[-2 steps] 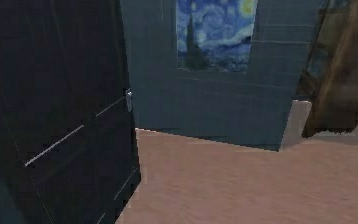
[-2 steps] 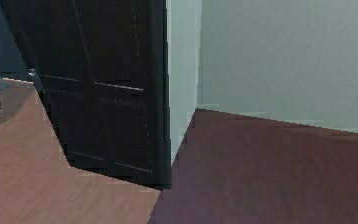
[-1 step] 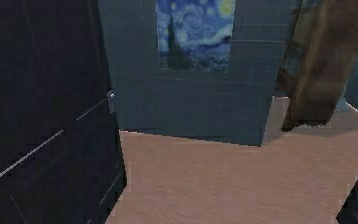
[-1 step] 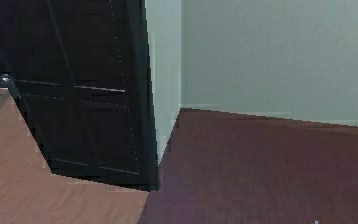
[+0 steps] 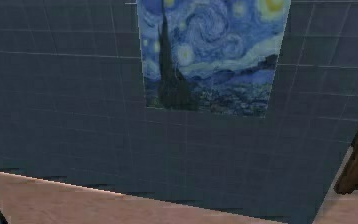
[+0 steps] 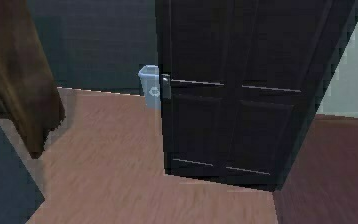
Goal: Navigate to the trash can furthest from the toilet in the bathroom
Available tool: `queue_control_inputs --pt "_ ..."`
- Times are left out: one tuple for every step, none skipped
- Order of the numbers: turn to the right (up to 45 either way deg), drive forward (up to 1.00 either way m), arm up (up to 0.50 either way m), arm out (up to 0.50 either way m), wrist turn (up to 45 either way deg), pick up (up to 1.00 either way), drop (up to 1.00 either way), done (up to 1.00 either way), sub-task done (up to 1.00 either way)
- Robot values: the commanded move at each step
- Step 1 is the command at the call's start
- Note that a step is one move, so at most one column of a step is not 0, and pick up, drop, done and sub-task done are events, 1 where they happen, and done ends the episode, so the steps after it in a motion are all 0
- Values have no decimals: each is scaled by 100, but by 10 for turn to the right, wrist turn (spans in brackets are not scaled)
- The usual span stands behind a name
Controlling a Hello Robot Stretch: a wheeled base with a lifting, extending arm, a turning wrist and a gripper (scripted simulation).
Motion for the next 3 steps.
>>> queue_control_inputs --pt "30 0 0 0 0 0 0 0 0" --pt "0 40 0 0 0 0 0 0 0" --pt "-270 0 0 0 0 0 0 0 0"
